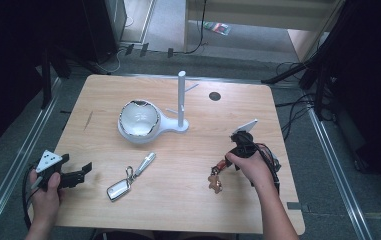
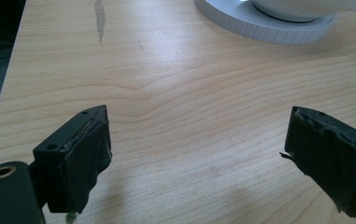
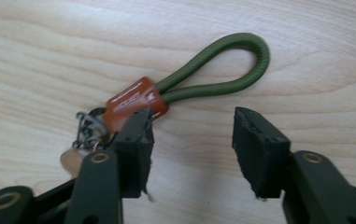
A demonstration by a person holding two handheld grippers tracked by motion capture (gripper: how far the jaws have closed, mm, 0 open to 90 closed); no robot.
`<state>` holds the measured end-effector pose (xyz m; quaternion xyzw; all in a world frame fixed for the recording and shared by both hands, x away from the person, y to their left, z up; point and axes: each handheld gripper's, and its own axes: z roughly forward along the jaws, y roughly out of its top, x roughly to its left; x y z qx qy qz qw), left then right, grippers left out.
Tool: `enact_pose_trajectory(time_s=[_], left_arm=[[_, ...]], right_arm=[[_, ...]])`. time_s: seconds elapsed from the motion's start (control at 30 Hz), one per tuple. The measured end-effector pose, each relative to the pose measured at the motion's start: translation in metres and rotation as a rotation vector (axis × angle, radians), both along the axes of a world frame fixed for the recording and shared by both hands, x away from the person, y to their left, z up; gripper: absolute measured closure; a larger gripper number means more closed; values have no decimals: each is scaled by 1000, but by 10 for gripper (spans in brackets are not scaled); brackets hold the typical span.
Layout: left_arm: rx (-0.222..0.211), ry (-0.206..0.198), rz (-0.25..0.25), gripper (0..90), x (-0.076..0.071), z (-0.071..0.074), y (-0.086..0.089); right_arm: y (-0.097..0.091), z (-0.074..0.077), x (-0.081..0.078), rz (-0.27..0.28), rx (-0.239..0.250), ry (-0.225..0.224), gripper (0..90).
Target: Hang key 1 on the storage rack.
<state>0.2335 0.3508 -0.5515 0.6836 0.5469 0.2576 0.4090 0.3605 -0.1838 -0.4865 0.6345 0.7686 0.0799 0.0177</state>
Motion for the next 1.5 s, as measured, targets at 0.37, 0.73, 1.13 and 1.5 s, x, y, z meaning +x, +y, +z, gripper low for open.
enact_pose_trajectory(time_s=[0.37,0.73,1.13,1.5], left_arm=[[-3,-10,4,80,-1,0,0],[-4,-11,3,80,-1,0,0],[0,-5,-1,80,0,0,0],[8,0,-4,80,0,0,-1]], right_arm=[[-12,-5,13,-104,54,25,555],[9,-10,16,-98,94,81,453],[18,-12,17,-90,51,76,412],[20,-14,17,-95,46,110,392]])
